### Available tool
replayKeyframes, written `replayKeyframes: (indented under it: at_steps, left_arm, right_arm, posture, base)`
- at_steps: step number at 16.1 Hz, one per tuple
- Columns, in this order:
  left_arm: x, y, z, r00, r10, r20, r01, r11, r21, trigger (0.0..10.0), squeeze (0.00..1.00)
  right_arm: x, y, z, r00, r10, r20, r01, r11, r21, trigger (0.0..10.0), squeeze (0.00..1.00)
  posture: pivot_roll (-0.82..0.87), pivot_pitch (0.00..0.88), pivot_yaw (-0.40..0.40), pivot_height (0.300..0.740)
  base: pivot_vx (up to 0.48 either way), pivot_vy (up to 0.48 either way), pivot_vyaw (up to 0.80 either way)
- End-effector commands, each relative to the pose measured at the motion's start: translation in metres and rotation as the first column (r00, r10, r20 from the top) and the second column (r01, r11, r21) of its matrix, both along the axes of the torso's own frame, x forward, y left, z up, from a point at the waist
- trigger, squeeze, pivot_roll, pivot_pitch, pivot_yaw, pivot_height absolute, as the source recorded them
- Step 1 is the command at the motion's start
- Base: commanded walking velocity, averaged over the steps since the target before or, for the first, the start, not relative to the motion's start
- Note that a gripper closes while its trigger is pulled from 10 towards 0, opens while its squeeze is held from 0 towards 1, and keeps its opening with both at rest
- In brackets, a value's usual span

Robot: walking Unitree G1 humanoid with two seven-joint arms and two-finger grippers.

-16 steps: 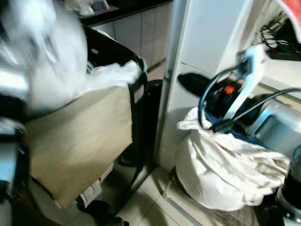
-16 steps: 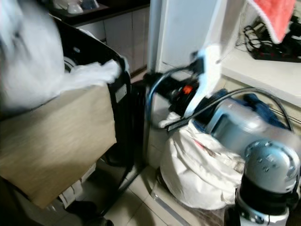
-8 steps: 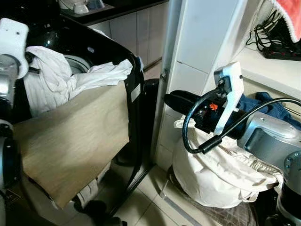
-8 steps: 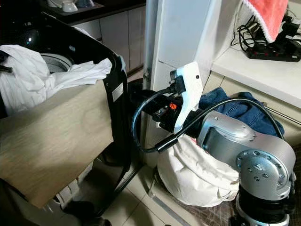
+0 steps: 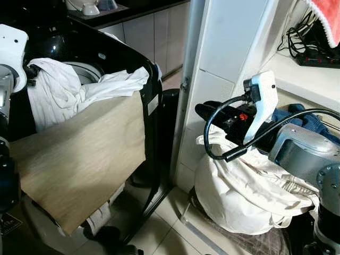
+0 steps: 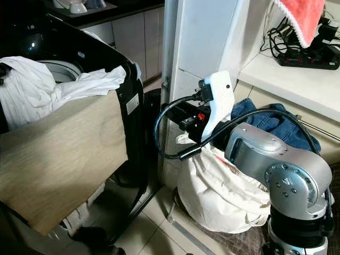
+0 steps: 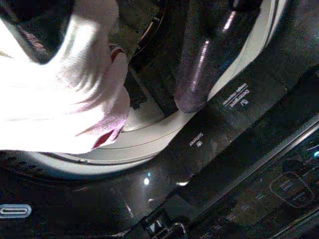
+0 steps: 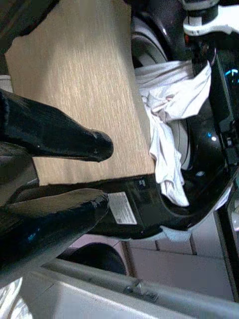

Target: Clothes washing

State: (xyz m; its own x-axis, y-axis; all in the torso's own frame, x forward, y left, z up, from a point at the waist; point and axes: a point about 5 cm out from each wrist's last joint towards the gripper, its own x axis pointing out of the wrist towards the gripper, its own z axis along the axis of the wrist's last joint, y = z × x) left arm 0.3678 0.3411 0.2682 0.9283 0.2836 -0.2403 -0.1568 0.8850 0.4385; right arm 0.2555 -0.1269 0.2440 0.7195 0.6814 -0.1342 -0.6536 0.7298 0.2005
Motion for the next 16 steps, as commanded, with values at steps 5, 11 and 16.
replayKeyframes:
  at_steps: [5,11,16]
  left_arm:
    - [-0.004,-0.017,-0.018,0.951,-0.237,-0.199,0.235,0.971,-0.035,10.0,1.0]
    - [-0.02,0.017,-0.019,0.951,0.009,-0.308,0.076,0.963,0.26,10.0,0.87]
    - [0.001,-0.033,0.011,0.952,-0.295,0.076,0.289,0.954,0.085,10.0,0.0]
  right_arm:
    - [0.0,-0.007,-0.002,1.0,-0.021,0.001,0.021,1.0,-0.018,10.0,0.0]
    - [0.001,-0.009,-0.006,0.999,-0.038,-0.005,0.038,0.997,-0.061,10.0,0.0]
    - [0.033,-0.05,-0.017,0.903,-0.429,0.005,0.427,0.898,-0.107,10.0,0.0]
  posture:
    - [-0.07,0.0,-0.004,0.74]
    - [-0.07,0.0,-0.003,0.74]
    - [-0.07,0.0,-0.003,0.74]
  base:
    - [0.0,0.0,0.0]
    - [0.0,0.0,0.0]
    - [0.0,0.0,0.0]
